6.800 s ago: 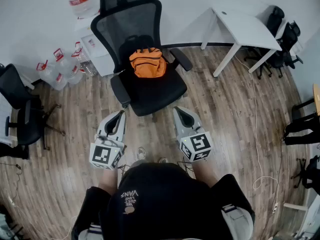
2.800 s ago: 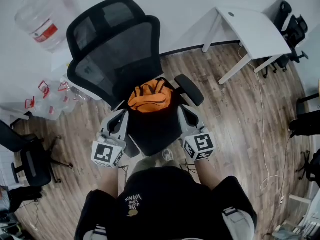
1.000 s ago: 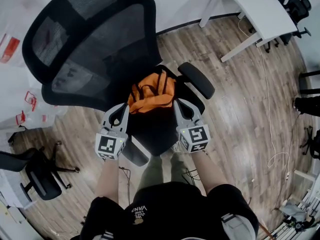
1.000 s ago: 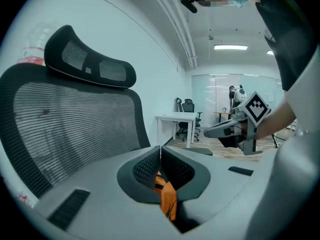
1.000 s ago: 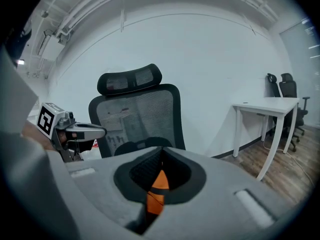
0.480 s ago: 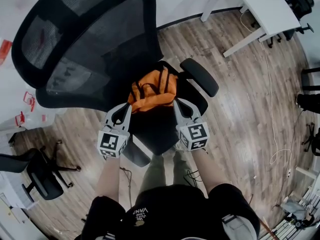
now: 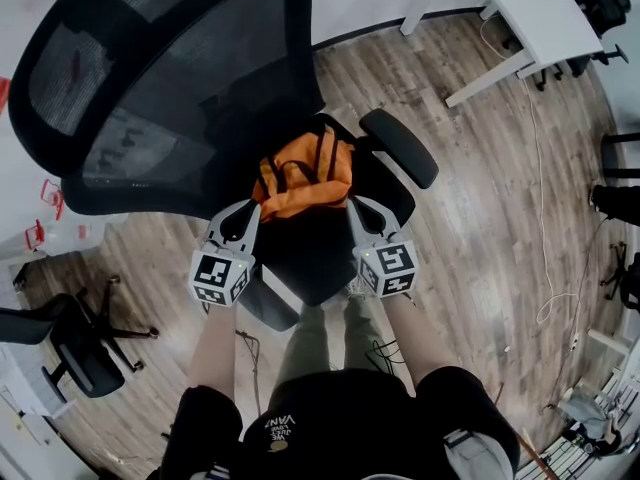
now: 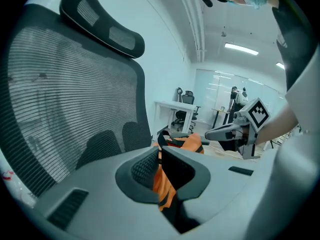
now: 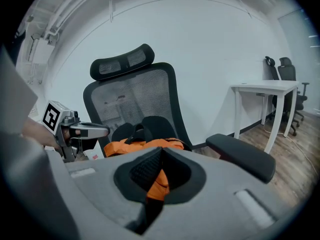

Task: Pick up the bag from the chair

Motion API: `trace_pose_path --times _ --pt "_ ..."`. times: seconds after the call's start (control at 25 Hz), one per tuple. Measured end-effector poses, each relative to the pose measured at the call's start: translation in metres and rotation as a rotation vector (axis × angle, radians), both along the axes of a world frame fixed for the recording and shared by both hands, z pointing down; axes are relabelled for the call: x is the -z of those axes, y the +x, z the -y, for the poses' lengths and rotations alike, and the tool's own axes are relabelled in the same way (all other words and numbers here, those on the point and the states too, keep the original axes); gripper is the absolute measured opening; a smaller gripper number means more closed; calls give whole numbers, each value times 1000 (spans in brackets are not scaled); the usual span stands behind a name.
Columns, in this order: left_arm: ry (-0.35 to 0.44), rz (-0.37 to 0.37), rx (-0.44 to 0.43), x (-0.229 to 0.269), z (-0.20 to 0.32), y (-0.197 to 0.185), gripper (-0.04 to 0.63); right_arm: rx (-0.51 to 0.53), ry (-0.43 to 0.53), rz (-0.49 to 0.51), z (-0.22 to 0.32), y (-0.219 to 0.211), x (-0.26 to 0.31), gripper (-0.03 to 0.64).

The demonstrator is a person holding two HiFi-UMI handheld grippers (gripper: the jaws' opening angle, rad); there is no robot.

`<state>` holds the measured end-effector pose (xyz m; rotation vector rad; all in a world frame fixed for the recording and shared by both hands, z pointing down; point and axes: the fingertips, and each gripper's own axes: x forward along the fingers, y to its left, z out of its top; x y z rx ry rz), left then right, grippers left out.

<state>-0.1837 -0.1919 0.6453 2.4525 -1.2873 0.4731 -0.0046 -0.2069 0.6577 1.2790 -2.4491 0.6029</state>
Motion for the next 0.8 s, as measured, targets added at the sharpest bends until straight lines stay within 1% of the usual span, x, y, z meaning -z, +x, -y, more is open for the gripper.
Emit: trace_pose_path --times 0.08,0.12,0.16,0.28,0.32,0.36,0.4,0.6,0.68,0.8 --pt "-11 -3 -2 -4 1 1 14 -7 -7 -1 0 3 -5 -1" --pt "-15 -4 -2 -7 1 2 25 -9 -11 -1 0 4 -8 0" --pt "-19 -5 -3 -9 1 3 51 -10 -15 -1 -1 5 -10 0" --pt "-24 -11 -8 -12 0 5 57 -8 -25 0 -3 7 -17 0" --pt "-26 -15 -12 -13 -1 5 69 -5 -33 2 -4 7 -20 5" --pt "-30 -20 -17 -15 -1 6 104 -2 -45 4 -4 7 -24 124" --pt "-34 -25 -24 -16 -2 7 139 3 -58 4 -5 7 -27 187" --pt "-65 -14 -75 -27 -5 14 184 22 -87 -7 -7 6 -39 195" --pt "-80 0 -83 -32 -6 14 195 36 -102 -7 -8 3 -45 259" --pt "-102 35 -98 -41 -9 16 201 57 -115 -20 -10 0 -52 284"
